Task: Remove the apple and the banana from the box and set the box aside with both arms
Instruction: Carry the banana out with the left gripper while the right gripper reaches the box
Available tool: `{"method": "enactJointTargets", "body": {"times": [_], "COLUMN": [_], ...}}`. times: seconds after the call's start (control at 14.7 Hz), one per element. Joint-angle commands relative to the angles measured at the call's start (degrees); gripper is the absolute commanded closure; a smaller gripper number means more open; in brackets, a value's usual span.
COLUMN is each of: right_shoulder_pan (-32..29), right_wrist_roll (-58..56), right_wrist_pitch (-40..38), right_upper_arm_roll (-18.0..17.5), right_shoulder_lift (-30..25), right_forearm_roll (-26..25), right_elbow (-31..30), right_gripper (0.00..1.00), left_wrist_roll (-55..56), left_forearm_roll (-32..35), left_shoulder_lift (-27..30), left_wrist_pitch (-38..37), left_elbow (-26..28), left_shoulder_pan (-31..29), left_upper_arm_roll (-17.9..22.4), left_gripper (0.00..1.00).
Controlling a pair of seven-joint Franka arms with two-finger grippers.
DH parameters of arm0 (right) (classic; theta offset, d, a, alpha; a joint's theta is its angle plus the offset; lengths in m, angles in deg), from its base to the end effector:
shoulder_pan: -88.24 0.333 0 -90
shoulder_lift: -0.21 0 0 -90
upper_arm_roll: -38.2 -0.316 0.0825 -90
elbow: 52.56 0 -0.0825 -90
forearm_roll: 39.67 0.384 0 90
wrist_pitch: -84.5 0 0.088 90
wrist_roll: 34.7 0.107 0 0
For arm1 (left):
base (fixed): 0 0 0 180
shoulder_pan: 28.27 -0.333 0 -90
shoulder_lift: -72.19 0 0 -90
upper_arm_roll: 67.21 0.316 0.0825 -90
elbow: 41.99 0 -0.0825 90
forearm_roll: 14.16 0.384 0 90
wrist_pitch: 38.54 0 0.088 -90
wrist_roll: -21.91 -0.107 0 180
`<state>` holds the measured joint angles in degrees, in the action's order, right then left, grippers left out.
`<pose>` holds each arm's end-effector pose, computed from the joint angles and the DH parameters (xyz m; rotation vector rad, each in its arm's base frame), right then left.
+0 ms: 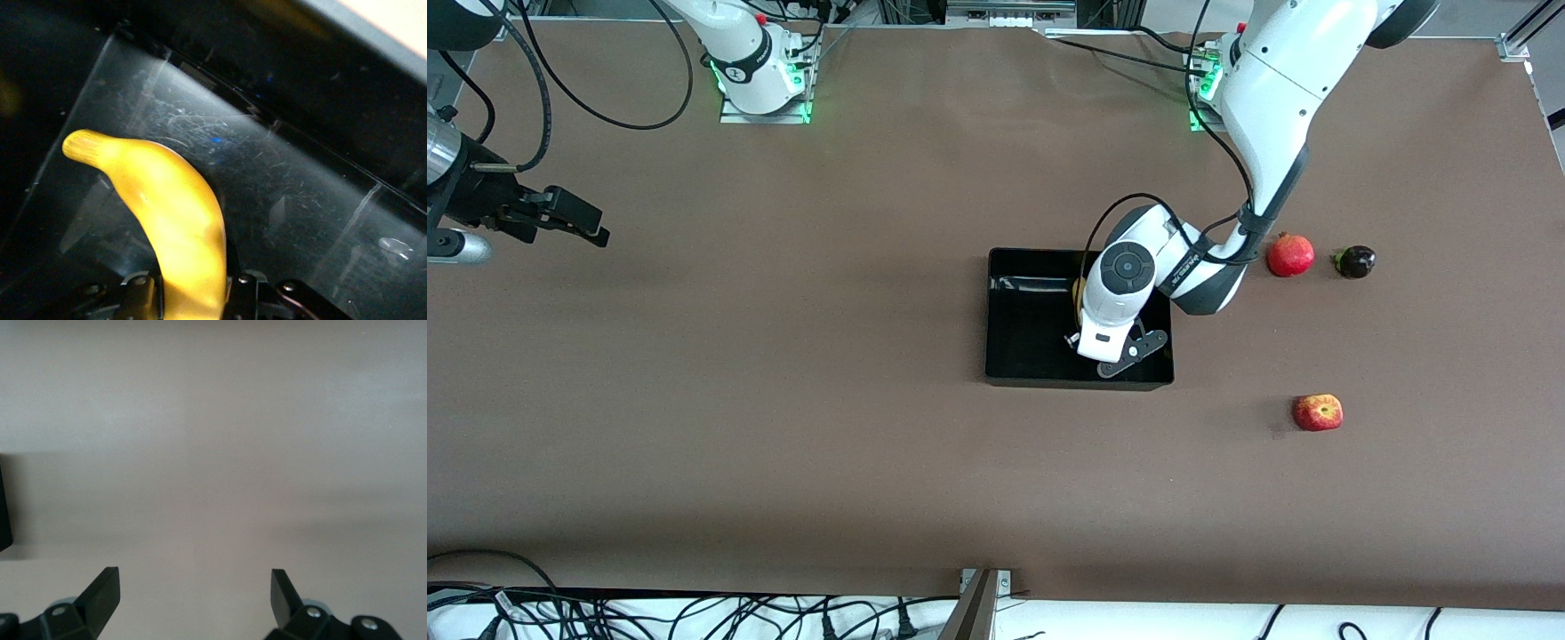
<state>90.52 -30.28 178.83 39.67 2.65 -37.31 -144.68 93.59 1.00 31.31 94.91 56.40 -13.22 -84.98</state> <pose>0.5727 0.0125 0.5896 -3.1001 0.1026 0.0090 0.5695 -0.3409 0.1839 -2.9877 -0.8507 0.0756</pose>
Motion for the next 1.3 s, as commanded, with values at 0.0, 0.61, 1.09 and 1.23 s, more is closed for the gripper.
{"method": "enactJointTargets", "body": {"times": [0.0,0.61,1.09,1.23], "right_shoulder_pan": [-0.44,-0.35,4.55,7.28], "right_wrist_roll": [-0.11,0.59,-0.20,0.67], "right_wrist_pitch": [-0.73,-0.21,-0.55,-0.03], "right_upper_arm_roll": [-0.41,-0.42,-1.73,-1.91], "right_shoulder_lift": [0.28,0.28,6.35,7.40], "right_forearm_roll": [-0.51,-0.52,1.59,4.99], "right_elbow": [0.89,0.89,0.97,0.63], "right_gripper": [0.00,0.00,0.00,0.00], "left_wrist_roll": [-4.16,-37.70,-78.31,-83.78], "left_forearm_roll": [-0.21,-10.50,-4.09,-1.73], "left_shoulder_lift": [5.27,11.78,9.60,7.50], "left_wrist_pitch": [-8.18,-38.33,-33.73,-27.40], "left_elbow": [-0.74,-16.56,-16.39,-16.04], "left_shoulder_pan": [-3.43,-19.07,-31.47,-32.72], "left_upper_arm_roll": [-2.60,-5.69,1.15,3.43], "left_gripper": [1.00,1.00,1.00,1.00]}}
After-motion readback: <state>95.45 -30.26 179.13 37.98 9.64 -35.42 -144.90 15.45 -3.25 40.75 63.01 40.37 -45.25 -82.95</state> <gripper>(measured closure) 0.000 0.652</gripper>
